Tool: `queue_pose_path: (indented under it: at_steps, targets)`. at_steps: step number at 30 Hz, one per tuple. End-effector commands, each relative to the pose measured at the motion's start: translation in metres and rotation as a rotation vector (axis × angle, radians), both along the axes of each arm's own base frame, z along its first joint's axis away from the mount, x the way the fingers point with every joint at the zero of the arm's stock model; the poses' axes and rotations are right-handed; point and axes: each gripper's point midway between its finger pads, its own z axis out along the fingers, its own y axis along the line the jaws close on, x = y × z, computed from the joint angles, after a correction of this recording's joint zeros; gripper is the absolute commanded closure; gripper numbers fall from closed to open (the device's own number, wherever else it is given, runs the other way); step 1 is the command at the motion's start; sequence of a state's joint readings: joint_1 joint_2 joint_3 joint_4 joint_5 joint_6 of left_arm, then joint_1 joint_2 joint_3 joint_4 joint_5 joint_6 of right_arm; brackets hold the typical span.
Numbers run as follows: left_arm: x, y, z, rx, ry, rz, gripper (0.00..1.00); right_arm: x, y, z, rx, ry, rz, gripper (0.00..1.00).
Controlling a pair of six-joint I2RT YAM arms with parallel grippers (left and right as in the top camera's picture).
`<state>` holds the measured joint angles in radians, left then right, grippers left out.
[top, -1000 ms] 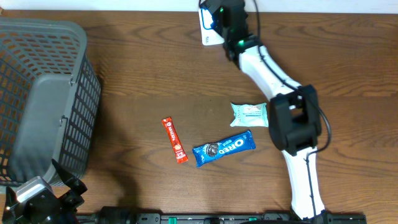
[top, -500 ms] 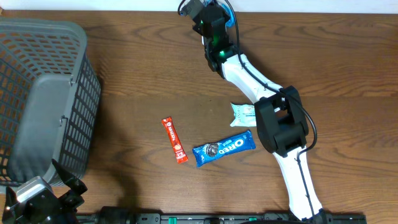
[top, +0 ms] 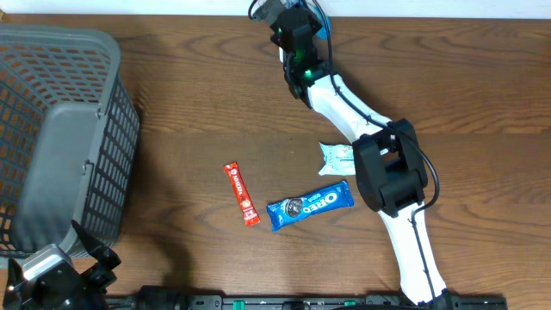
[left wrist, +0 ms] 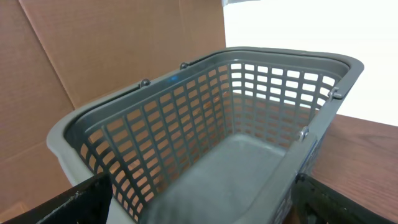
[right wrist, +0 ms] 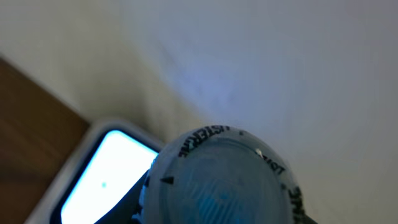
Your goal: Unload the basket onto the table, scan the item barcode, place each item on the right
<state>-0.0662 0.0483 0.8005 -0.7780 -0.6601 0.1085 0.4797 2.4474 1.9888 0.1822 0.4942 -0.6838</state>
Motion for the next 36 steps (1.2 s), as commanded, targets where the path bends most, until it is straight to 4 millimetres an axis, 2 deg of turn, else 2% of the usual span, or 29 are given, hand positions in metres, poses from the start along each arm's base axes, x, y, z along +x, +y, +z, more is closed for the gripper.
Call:
queue_pose_path:
  at_steps: [1,4,10,12,14,17,21,24,26,30,34,36]
  targets:
    - [-0.003,0.001,0.002,0.004,-0.010,0.006,0.08,0.000,-0.028,0.015,-0.016,-0.008,-0.133,0.69]
    - [-0.003,0.001,0.002,0.004,-0.010,0.006,0.08,-0.005,-0.049,0.006,-0.004,0.058,-0.200,0.70]
    - [-0.003,0.001,0.002,0.004,-0.010,0.006,0.08,-0.018,-0.101,0.010,0.115,0.152,-0.340,0.67]
    - [-0.003,0.001,0.002,0.004,-0.010,0.006,0.08,-0.029,-0.130,0.012,0.187,0.216,-0.405,0.70]
    - [-0.003,0.001,0.002,0.004,-0.010,0.006,0.08,-0.039,-0.154,0.015,0.222,0.263,-0.456,0.67]
    - [-0.003,0.001,0.002,0.004,-0.010,0.006,0.08,-0.056,-0.198,0.016,0.255,0.319,-0.566,0.67]
    - [-0.003,0.001,0.002,0.004,-0.010,0.006,0.08,-0.074,-0.258,0.007,0.245,0.392,-0.690,0.69]
    - [-0.003,0.001,0.002,0.004,-0.010,0.006,0.08,-0.092,-0.313,-0.004,0.228,0.460,-0.797,0.72]
    - [-0.003,0.001,0.002,0.004,-0.010,0.006,0.08,-0.102,-0.344,-0.008,0.231,0.483,-0.856,0.75]
    - [-0.003,0.001,0.002,0.004,-0.010,0.006,0.08,-0.123,-0.408,-0.011,0.247,0.504,-0.973,0.75]
    - [-0.003,0.001,0.002,0.004,-0.010,0.006,0.08,-0.142,-0.461,-0.012,0.262,0.510,-1.051,0.75]
    - [-0.003,0.001,0.002,0.004,-0.010,0.006,0.08,-0.152,-0.486,-0.012,0.261,0.514,-1.085,0.72]
